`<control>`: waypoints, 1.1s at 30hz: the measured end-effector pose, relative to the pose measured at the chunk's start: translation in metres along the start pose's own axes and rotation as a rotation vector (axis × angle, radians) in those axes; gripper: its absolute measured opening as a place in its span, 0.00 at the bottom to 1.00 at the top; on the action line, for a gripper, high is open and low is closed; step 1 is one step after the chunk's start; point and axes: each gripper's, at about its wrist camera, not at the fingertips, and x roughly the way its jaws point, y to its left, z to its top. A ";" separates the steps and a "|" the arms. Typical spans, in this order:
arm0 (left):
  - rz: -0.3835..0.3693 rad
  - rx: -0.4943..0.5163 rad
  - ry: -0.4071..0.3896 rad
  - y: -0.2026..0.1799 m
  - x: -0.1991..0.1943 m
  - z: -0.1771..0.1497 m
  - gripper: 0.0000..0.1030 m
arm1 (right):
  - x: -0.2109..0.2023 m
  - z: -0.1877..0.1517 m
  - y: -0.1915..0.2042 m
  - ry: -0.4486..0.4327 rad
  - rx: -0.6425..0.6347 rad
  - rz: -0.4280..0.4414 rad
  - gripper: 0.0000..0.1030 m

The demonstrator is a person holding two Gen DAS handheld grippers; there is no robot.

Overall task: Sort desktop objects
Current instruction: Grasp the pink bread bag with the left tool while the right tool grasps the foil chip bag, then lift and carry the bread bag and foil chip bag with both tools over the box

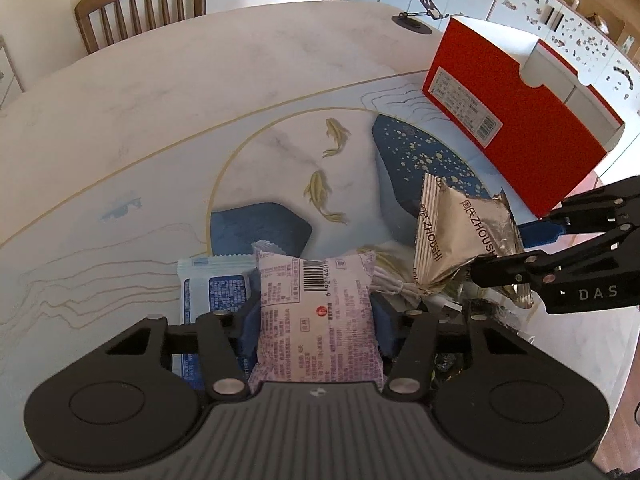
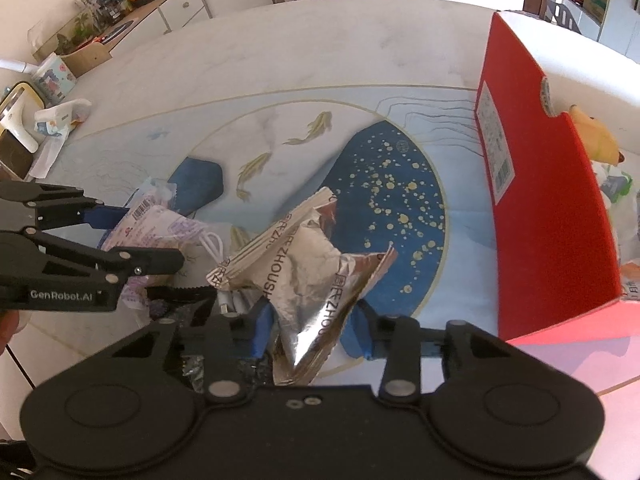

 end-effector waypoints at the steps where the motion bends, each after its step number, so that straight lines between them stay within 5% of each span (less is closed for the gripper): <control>1: 0.001 0.001 0.001 0.000 0.000 0.000 0.52 | -0.001 0.000 -0.001 -0.002 0.002 -0.001 0.36; 10: 0.005 0.000 0.004 -0.002 -0.002 0.000 0.49 | -0.012 -0.003 -0.004 -0.029 0.018 -0.013 0.29; 33: -0.053 0.020 -0.029 -0.030 -0.058 0.004 0.49 | -0.075 -0.018 -0.012 -0.148 0.090 0.038 0.27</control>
